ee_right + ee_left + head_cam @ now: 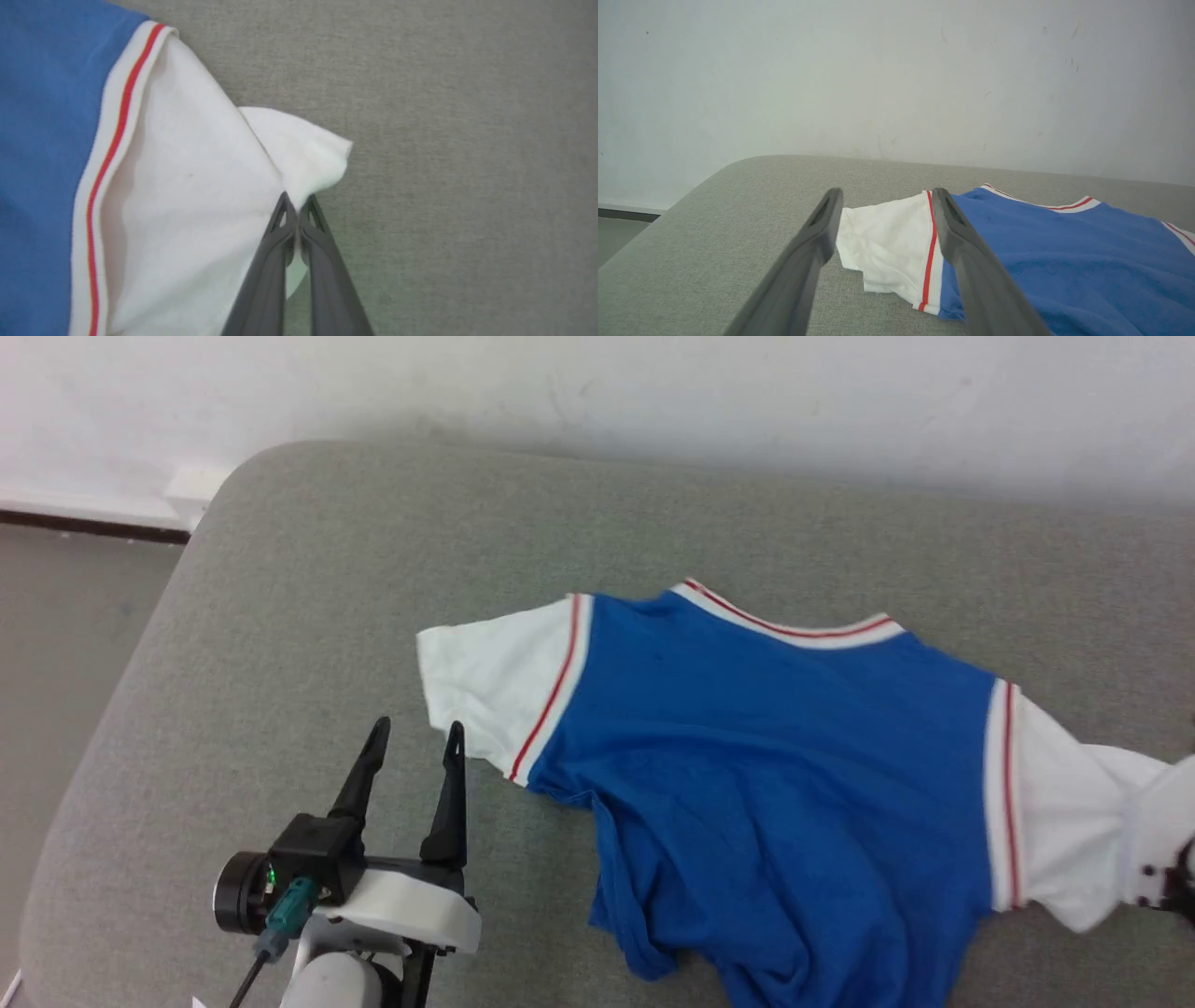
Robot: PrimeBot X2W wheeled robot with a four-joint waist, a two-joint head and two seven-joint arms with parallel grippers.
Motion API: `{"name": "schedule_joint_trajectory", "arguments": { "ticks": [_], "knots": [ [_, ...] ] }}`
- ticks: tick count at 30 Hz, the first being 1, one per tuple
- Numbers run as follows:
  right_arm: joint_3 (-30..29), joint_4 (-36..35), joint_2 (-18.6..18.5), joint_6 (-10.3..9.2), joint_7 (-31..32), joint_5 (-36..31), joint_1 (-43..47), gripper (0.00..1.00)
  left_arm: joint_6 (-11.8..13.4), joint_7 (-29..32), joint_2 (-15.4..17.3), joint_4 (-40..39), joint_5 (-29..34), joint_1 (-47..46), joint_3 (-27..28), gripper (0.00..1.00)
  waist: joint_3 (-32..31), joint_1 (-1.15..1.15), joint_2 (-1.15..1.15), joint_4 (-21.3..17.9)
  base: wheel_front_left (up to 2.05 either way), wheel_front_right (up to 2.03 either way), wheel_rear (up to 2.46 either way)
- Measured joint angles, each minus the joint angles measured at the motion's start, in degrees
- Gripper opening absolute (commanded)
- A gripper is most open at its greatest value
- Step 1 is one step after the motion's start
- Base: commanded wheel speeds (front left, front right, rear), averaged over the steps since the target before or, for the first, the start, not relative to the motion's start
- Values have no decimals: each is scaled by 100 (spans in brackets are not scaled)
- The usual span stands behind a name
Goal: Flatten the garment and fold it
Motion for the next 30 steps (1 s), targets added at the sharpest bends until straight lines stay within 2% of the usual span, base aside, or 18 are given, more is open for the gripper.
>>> {"name": "schedule_joint_trajectory", "arguments": {
  "ticks": [5,6,7,13,17,22,24,28,30],
  "knots": [
    [-374,-287,-132,-1,53,-3,324,0,-13,0,-2,-1,0,1,58,100,-116,-1,0,-174,0,0,0],
    [-363,-311,-97,-1,56,93,383,40,-36,0,-2,-2,-2,1,69,100,-130,-1,0,-213,0,0,0],
    [-363,-346,-51,-1,32,149,432,100,-46,0,-2,0,-11,1,73,100,-140,-1,0,-252,0,0,0],
    [-191,-895,64,-1,-1015,218,541,100,-274,0,38,223,-47,-141,89,100,-142,-1,0,-484,0,0,0],
    [-35,-1395,185,-1,-1880,231,589,100,-443,220,322,580,-98,-688,40,100,-75,-1,0,-661,0,0,0],
    [13,-1965,466,-1,-2742,242,785,100,-598,1557,1022,1179,-424,-1792,-332,100,149,0,0,-863,0,0,0],
    [59,-2136,615,-1,-2975,266,809,100,-600,2213,1485,1392,-628,-2260,-784,100,259,0,0,-960,0,0,0],
    [209,-2352,813,-1,-3177,455,826,100,-613,3518,2346,1785,-1496,-3104,-1601,100,489,0,0,-1189,0,0,0],
    [270,-2415,878,-1,-3214,538,837,100,-620,4095,2675,1895,-1894,-3410,-1839,100,603,1,0,-1314,0,0,0]
  ]
}}
